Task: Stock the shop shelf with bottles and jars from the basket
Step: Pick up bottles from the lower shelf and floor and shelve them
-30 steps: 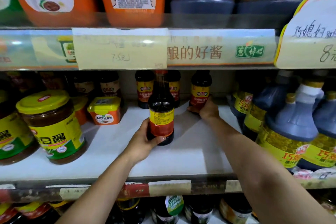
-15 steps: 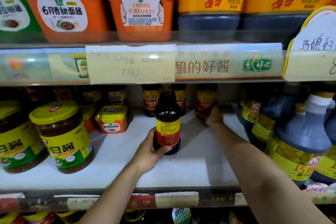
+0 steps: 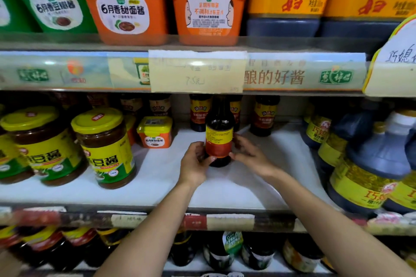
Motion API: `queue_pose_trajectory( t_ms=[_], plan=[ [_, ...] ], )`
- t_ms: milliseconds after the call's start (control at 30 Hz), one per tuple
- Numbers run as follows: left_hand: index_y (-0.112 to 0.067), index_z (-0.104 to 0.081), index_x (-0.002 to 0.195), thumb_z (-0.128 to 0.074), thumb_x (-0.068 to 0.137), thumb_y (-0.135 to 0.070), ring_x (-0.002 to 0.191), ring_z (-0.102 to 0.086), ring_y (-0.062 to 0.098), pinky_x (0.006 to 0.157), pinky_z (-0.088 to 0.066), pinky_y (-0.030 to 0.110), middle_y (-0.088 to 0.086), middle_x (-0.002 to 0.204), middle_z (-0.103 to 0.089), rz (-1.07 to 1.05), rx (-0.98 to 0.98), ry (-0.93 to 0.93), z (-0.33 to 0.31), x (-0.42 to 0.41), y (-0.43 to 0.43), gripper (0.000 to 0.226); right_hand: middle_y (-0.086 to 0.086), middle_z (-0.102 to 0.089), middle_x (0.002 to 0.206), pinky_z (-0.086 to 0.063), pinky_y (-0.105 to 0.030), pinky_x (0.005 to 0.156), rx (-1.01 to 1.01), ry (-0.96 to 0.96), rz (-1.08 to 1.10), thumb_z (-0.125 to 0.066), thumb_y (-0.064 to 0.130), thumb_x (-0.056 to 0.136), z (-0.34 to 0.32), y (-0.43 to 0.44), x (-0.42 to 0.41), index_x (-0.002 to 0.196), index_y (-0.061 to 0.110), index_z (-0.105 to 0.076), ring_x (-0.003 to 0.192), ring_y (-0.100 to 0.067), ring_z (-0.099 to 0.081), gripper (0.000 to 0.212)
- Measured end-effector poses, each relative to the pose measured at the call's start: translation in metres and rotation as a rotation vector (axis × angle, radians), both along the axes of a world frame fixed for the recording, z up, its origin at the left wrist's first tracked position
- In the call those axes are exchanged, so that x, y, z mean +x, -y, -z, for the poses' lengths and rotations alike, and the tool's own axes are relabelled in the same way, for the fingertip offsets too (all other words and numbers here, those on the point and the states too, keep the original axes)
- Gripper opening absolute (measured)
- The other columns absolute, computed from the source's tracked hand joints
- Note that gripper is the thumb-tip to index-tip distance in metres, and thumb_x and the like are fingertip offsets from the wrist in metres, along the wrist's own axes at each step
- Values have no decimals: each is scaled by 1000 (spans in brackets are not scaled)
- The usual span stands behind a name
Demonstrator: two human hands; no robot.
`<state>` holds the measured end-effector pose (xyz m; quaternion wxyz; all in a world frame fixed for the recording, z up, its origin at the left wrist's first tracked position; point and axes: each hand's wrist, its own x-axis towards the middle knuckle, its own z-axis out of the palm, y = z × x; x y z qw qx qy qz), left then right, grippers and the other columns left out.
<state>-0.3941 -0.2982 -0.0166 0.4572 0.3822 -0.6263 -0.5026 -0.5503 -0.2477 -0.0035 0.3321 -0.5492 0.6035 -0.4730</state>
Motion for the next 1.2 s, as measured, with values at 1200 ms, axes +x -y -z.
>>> queue_pose_trajectory(
  t_ms=[1200],
  plan=[
    [-7,-39,137,-35,98,-16,133,-40,25,113,-30,38,10,144,-42,10,192,78,-11,14,49,41,-10,-49,134,-30,-36,103,75,-309,336,-78,34,66,-1,62,78,129,12,-34,124,-31,-45,80]
  ],
)
